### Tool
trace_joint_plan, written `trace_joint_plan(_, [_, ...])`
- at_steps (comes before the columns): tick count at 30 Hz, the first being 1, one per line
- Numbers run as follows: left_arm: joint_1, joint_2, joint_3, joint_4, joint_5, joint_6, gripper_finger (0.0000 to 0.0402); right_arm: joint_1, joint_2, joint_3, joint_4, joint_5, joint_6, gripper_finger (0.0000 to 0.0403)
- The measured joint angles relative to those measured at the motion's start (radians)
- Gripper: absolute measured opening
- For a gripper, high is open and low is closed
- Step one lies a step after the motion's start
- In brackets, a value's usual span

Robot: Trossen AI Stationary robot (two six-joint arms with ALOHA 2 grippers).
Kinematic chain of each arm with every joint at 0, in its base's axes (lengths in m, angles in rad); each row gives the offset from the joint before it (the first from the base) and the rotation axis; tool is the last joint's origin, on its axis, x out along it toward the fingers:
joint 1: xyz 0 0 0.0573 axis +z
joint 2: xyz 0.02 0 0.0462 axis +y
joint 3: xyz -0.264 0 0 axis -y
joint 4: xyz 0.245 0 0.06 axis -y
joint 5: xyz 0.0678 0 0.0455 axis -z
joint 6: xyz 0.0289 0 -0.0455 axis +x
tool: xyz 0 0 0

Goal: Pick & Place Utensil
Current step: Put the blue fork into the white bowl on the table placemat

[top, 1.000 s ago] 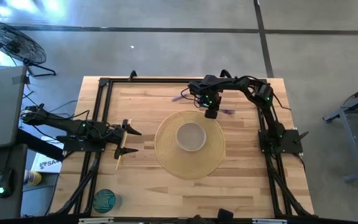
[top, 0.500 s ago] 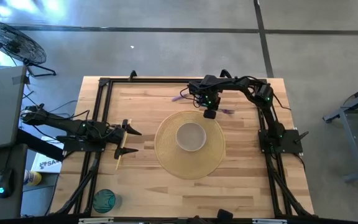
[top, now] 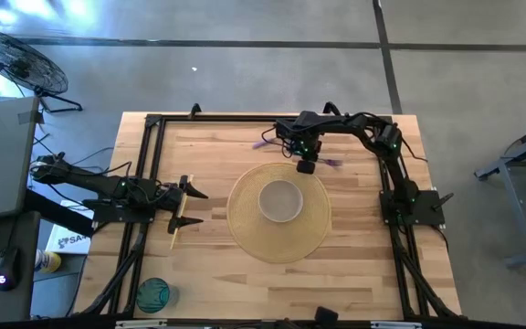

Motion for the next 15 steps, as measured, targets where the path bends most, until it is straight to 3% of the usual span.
trace_joint_plan(8, [0.000, 0.000, 0.000, 0.000, 0.000, 0.000, 0.0378, 0.001, 0.000, -0.002, 0.023, 0.006, 0.015, 0.0054])
trace_joint_plan(15, [0.000, 0.000, 0.000, 0.000, 0.000, 0.000, 0.0378, -0.011, -0.017, -0.114, 0.132, -0.036, 0.037, 0.0032])
